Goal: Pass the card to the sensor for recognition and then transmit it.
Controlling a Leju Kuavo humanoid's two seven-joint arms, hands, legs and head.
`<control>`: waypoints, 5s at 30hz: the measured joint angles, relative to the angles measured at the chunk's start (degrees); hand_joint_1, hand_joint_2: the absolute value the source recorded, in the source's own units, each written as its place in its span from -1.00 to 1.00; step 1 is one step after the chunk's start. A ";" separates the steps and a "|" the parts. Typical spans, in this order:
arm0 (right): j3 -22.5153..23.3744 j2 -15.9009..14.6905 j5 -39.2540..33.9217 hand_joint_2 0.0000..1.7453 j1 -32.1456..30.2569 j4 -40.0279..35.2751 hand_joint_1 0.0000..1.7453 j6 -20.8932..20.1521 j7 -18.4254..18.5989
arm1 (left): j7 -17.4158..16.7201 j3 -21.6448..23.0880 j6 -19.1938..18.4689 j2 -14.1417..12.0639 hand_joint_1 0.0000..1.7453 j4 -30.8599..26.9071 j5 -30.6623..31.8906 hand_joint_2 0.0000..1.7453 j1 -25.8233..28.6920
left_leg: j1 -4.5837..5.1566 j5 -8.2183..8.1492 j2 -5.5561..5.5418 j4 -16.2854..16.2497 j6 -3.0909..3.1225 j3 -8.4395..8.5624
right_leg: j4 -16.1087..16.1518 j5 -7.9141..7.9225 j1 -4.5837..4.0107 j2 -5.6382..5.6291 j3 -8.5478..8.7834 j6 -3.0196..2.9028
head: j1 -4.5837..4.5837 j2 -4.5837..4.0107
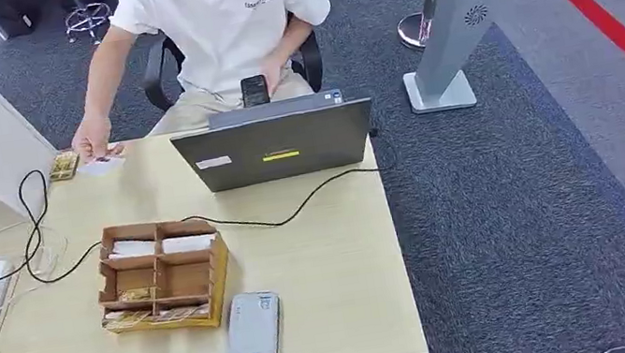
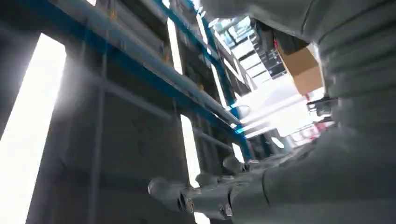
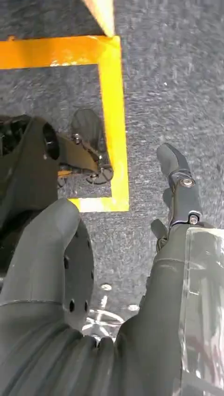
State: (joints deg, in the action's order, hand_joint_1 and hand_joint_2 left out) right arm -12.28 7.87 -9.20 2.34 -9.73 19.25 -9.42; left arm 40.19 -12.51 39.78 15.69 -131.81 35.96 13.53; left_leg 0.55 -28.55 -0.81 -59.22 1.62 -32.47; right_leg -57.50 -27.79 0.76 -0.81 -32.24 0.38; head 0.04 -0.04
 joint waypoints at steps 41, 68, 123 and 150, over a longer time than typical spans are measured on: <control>-5.03 -3.08 4.43 1.00 0.65 0.07 -1.00 -2.29 7.72 | -21.38 -12.10 0.18 -24.96 -1.00 65.63 44.71 1.00 -44.11 | -0.05 0.27 0.10 0.00 -0.09 -0.16 | -0.04 0.22 -0.02 -0.12 -0.21 -0.14 | 0.07 0.00; -5.40 -3.37 5.11 1.00 0.68 0.15 -1.00 -2.25 7.76 | -20.46 -8.82 0.20 -25.70 1.00 67.03 43.79 1.00 -44.10 | -0.04 0.27 0.12 0.00 -0.09 -0.18 | -0.04 0.22 -0.02 -0.14 -0.23 -0.14 | 0.07 0.00; -4.81 -3.37 2.84 1.00 0.17 0.24 -1.00 -0.44 8.52 | -32.88 39.18 -7.78 -17.61 1.00 40.02 37.58 1.00 -18.50 | 0.12 0.11 0.13 -0.02 0.17 -0.21 | 0.04 0.19 0.07 -0.14 -0.22 -0.07 | 0.07 0.00; -4.81 -3.37 3.36 1.00 -0.09 0.31 -1.00 0.81 8.57 | -33.44 43.50 -7.76 -18.49 1.00 43.07 35.42 1.00 -15.03 | 0.11 0.11 0.13 -0.01 0.17 -0.22 | 0.04 0.18 0.07 -0.12 -0.23 -0.06 | 0.07 0.00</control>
State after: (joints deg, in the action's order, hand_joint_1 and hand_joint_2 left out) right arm -17.09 4.50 -5.84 2.25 -9.42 20.06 -0.85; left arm 6.75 30.99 32.02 -2.80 -88.74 71.38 -1.50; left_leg 0.66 -28.44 -0.68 -59.24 1.79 -32.68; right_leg -57.46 -27.61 0.83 -0.93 -32.47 0.32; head 0.11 -0.04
